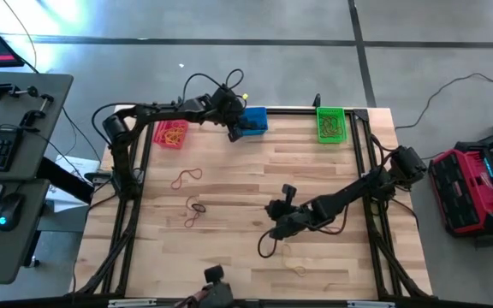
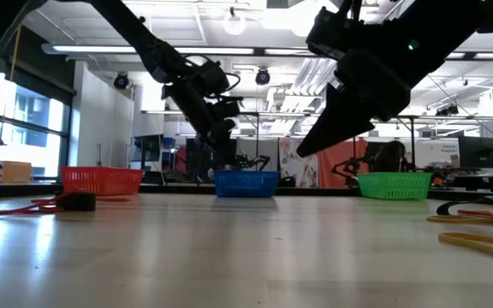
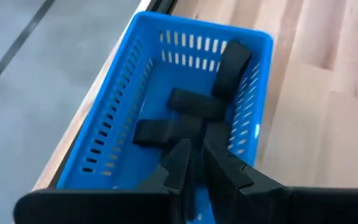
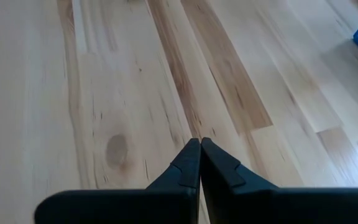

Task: Sort rubber bands into baskets
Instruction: Put the top black rubber band into the blue bin, then put the right black rubber band into the blue bin

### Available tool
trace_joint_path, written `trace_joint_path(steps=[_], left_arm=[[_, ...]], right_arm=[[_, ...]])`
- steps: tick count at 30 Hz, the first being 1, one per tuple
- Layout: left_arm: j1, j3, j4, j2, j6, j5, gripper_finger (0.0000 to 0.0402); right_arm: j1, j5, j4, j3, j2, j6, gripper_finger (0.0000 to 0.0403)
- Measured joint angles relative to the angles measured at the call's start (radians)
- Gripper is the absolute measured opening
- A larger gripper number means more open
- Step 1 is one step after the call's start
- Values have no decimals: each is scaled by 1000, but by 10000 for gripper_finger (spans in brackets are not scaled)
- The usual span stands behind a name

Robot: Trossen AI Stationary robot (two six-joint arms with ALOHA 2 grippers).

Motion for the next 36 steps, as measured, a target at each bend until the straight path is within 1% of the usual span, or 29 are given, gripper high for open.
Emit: trace_joint_path(steps=[6,11,15,17,19,23,25,28,32,36], left_arm=[[31,-2,21,27,-2,-2,32],[25,0,9,24,15,-7,37],[-1,-1,-55,-13,13,-45,55],[-26,-14,-55,-49,2,-67,57],[-55,-70,12,-98,7,-70,48],[-119,-229,283,-210,-25,-95,9],[-149,-311,403,-270,-37,-102,5],[-204,-427,539,-357,-53,-119,8],[-283,-542,631,-476,-53,-119,2],[-375,-625,637,-568,-56,-131,1]], right_arm=[[0,0,12,0,0,-10,0],[-5,2,18,0,0,-33,0],[-8,4,18,0,0,-37,0],[-8,3,17,2,0,-37,0],[-8,4,16,2,0,-37,0],[-8,4,17,2,0,-30,0],[-8,3,23,2,0,-28,0],[-8,2,61,2,0,-24,0],[-15,-54,71,3,0,19,0],[-19,-127,54,3,0,82,0]])
